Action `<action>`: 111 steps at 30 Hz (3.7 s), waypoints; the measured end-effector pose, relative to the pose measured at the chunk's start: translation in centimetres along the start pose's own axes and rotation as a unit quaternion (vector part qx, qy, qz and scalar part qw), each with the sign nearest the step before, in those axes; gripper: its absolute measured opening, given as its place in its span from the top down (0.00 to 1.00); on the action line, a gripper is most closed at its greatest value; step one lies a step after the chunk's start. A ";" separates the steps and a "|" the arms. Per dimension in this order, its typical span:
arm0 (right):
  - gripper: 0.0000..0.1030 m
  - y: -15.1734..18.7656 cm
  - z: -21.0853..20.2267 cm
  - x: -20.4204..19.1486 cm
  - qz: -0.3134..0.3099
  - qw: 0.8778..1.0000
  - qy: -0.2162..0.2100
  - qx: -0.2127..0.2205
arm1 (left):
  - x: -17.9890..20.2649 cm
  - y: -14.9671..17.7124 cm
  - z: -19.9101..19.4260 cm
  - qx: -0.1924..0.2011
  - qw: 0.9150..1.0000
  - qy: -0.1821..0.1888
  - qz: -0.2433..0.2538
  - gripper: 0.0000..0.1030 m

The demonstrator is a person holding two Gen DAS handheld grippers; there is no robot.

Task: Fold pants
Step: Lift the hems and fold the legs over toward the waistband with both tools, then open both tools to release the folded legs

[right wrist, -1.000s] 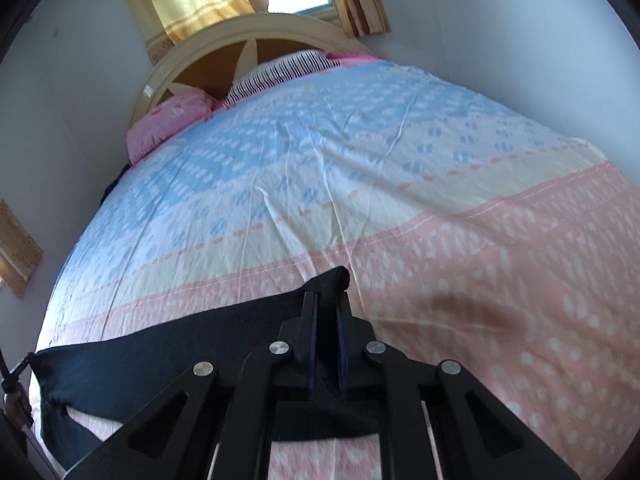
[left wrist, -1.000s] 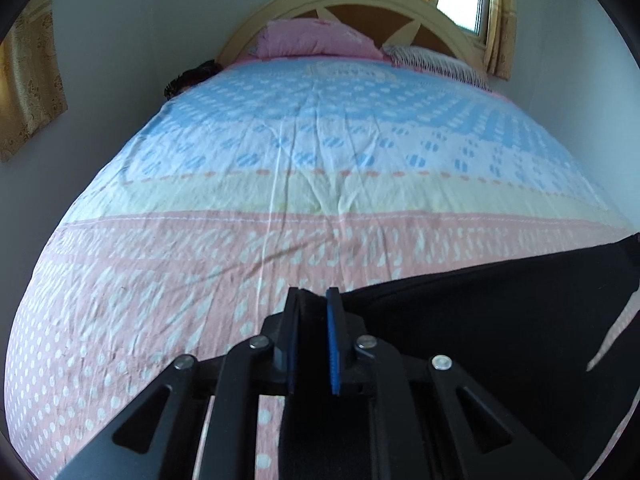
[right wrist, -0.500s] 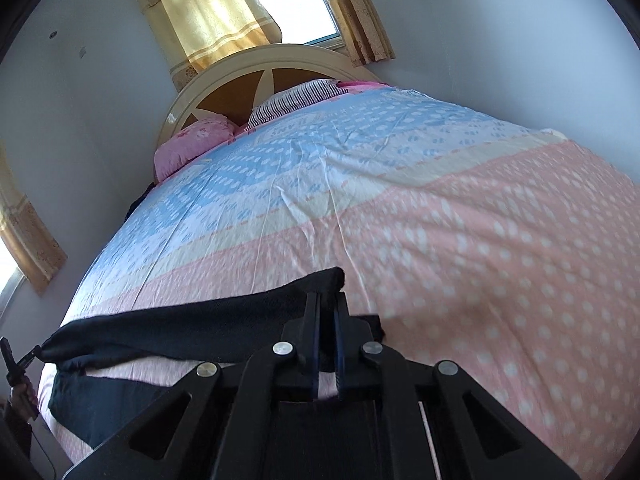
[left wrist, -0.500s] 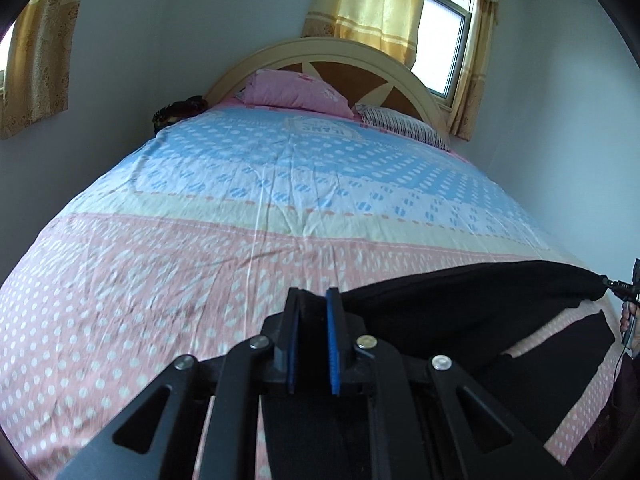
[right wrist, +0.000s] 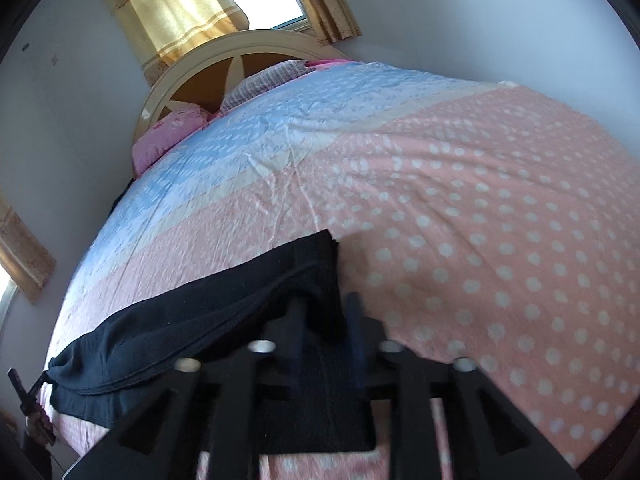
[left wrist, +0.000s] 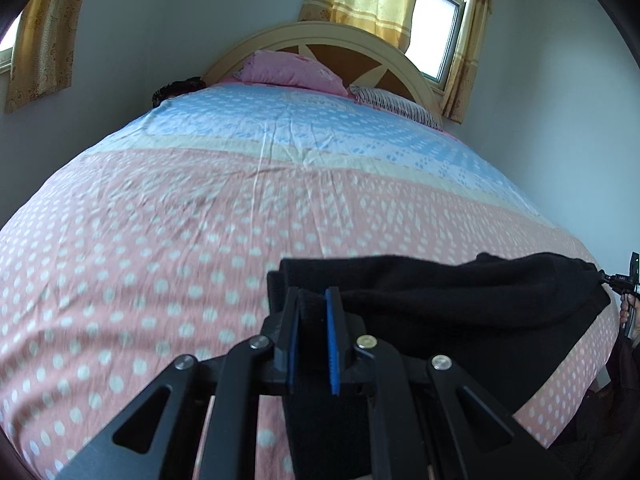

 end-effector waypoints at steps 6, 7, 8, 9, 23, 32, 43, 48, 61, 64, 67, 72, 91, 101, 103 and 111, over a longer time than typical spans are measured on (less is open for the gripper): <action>0.56 -0.2 -5.3 -4.6 -0.077 0.995 0.052 0.035 | 0.9 0.5 -0.8 0.016 0.999 -0.027 0.042 0.86; 0.56 0.0 -5.8 -6.0 -0.097 0.993 0.051 0.036 | 1.1 0.5 -0.8 0.018 0.998 -0.034 0.054 0.85; 0.56 0.4 -6.2 -8.3 -0.130 0.990 0.045 0.031 | 1.3 0.5 -0.9 0.020 0.997 -0.039 0.066 0.85; 0.56 0.8 -6.1 -10.0 -0.153 0.987 0.039 0.024 | 1.4 0.6 -1.0 0.022 0.996 -0.044 0.080 0.84; 0.56 16.1 6.4 -33.6 -0.486 0.858 -0.064 -0.153 | 2.9 1.6 -1.5 0.041 0.973 -0.066 0.215 0.85; 0.96 15.6 8.8 -35.6 -0.478 0.860 -0.079 -0.159 | 3.4 0.7 -1.2 0.044 0.970 -0.064 0.232 0.88; 0.97 17.9 5.9 -34.4 -0.472 0.859 -0.101 -0.172 | 2.8 1.1 -4.5 0.065 0.969 -0.036 0.236 0.89; 0.97 18.6 7.1 -33.8 -0.466 0.861 -0.100 -0.177 | 2.4 3.7 -4.1 0.041 0.972 -0.028 0.231 0.89; 0.97 18.0 5.1 -33.9 -0.446 0.873 -0.116 -0.158 | 2.0 3.3 -5.7 0.058 0.978 -0.007 0.201 0.89; 0.97 19.4 6.2 -33.4 -0.457 0.867 -0.106 -0.166 | 2.0 3.8 -5.6 0.049 0.978 -0.002 0.205 0.89; 0.93 19.2 6.2 -33.1 -0.447 0.869 -0.119 -0.174 | 1.8 5.1 -5.2 0.031 0.978 0.002 0.204 0.89; 0.53 19.3 5.2 -32.7 -0.459 0.863 -0.118 -0.175 | 0.6 5.7 -5.7 0.021 0.981 -0.005 0.193 0.76; 0.52 12.3 6.6 -41.4 -0.396 0.884 -0.213 -0.130 | 6.3 2.0 -2.8 0.046 0.987 0.045 0.146 0.62; 0.52 12.9 19.0 -50.4 -0.283 0.893 -0.274 -0.219 | 10.9 6.6 -1.1 0.007 0.979 0.085 0.185 0.61; 0.52 13.6 21.3 -51.2 -0.267 0.895 -0.267 -0.238 | 11.2 6.9 -1.5 0.011 0.977 0.084 0.196 0.61; 0.94 15.4 25.1 -51.3 -0.234 0.902 -0.251 -0.261 | 11.1 7.1 -1.8 0.018 0.976 0.087 0.200 0.58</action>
Point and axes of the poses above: each gripper's, at about its wrist camera, not at the fingertips, and z roughly the way its jaws point, x to its right, y to its underside, the point moved 3 cm from there along z, roughly the way its jaws point, and after that the axes turned 6 degrees about -y, right-handed, at the moved point
